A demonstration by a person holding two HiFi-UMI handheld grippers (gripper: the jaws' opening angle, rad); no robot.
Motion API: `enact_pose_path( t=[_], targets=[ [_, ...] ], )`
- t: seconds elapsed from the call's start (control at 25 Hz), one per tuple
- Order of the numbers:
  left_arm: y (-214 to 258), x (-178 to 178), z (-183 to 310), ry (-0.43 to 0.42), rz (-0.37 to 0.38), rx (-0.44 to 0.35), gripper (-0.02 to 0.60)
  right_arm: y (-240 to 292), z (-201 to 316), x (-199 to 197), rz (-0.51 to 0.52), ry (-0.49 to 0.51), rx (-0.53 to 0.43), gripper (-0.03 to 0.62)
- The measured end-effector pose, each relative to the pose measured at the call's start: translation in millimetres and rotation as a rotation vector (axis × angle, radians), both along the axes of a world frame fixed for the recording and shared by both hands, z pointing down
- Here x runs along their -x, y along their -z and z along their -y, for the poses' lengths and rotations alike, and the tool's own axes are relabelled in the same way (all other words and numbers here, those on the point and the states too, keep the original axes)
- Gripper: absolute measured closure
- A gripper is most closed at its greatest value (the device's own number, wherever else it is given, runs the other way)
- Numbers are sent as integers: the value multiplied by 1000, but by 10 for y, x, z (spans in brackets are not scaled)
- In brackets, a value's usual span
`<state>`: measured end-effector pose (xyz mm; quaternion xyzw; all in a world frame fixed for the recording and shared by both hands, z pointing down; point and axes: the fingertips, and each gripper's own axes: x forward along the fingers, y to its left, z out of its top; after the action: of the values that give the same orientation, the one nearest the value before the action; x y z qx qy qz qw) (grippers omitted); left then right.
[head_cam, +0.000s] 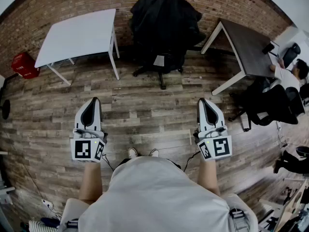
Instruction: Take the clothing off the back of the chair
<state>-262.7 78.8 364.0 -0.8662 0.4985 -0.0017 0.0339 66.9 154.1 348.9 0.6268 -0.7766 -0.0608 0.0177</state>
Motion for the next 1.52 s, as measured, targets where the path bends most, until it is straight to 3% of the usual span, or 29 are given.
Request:
enact_pose_path(
  t=[0.24, 0.44, 0.96, 1.24, 1.52],
  targets=[
    [31, -111, -101, 3, 4, -1, 562, -24, -78, -81, 9, 18, 11, 576],
    [20, -193, -210, 12, 0, 1, 563, 87, -248, -199, 158, 82, -58, 576],
    [46, -596, -341, 5, 38, -13, 561, -208, -530, -707, 180, 22, -22, 576],
    [-237, -631, -162, -2, 32, 50, 561, -392, -325, -605, 173, 44, 28, 576],
    [-430, -784, 409, -28, 15, 100, 561, -577, 195, -606, 158, 53, 104, 576]
  ],
)
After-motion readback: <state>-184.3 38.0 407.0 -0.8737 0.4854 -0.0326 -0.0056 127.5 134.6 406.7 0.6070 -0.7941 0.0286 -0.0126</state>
